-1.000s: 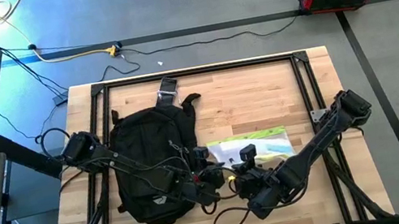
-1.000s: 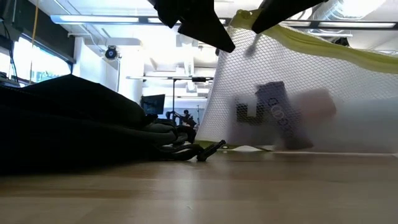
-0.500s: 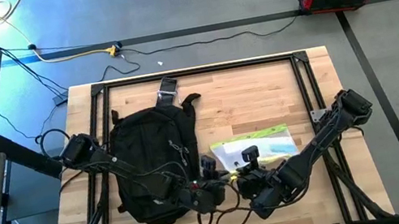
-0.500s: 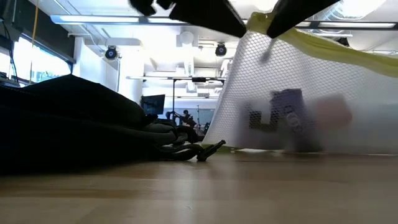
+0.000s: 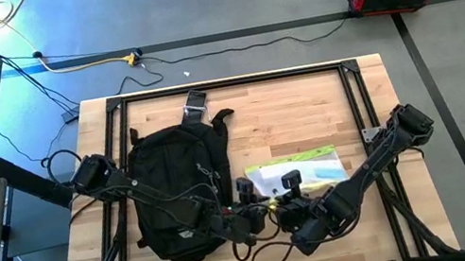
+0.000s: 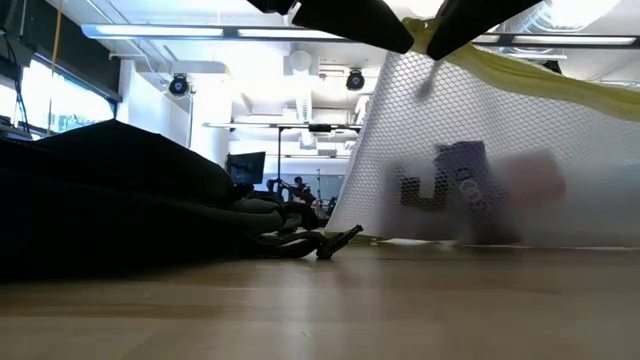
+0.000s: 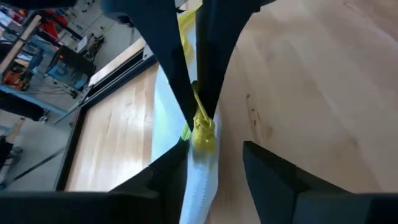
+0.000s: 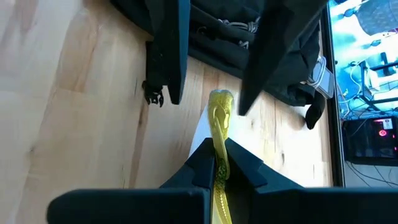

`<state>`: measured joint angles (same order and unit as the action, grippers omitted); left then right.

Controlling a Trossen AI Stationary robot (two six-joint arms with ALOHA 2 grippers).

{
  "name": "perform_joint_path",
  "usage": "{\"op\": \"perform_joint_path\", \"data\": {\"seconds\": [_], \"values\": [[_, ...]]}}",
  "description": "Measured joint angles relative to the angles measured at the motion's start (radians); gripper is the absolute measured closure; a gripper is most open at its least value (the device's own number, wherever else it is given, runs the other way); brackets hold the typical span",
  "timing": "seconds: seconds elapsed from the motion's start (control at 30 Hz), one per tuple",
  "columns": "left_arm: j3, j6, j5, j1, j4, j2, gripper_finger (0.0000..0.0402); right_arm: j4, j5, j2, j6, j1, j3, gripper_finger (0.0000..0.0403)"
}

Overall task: Unpack backpack
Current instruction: Open the green zip bag

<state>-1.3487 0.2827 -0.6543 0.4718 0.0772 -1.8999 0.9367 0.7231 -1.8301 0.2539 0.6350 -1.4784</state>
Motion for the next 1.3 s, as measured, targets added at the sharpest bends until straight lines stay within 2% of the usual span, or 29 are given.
{"op": "perform_joint_path", "data": {"seconds": [0.27,0.5,0.7,0.9,1.0,1.13,1.3], "values": [[0.000,0.017,0.010,-0.007,-0.070,-0.023,0.0330,-0.006,0.000,0.000,0.000,0.000,0.000,0.0400],[-0.001,0.070,-0.091,0.010,-0.046,-0.035,0.0393,-0.013,-0.046,0.000,0.000,-0.002,0.000,0.0400],[-0.001,0.086,-0.134,0.026,-0.047,-0.035,0.0399,-0.035,-0.069,0.002,-0.053,-0.001,-0.001,0.0386],[-0.001,0.070,-0.153,0.027,-0.036,-0.035,0.0400,-0.043,-0.104,0.002,-0.076,0.003,0.000,0.0314],[-0.001,0.067,-0.160,0.027,-0.030,-0.035,0.0401,-0.045,-0.096,0.002,-0.058,0.003,0.000,0.0292],[-0.001,0.060,-0.169,0.027,-0.023,-0.035,0.0401,-0.044,-0.079,0.002,-0.048,0.003,0.000,0.0295],[-0.001,0.058,-0.170,0.022,-0.020,-0.035,0.0401,-0.013,-0.078,0.005,-0.027,0.003,-0.033,0.0334]]}}
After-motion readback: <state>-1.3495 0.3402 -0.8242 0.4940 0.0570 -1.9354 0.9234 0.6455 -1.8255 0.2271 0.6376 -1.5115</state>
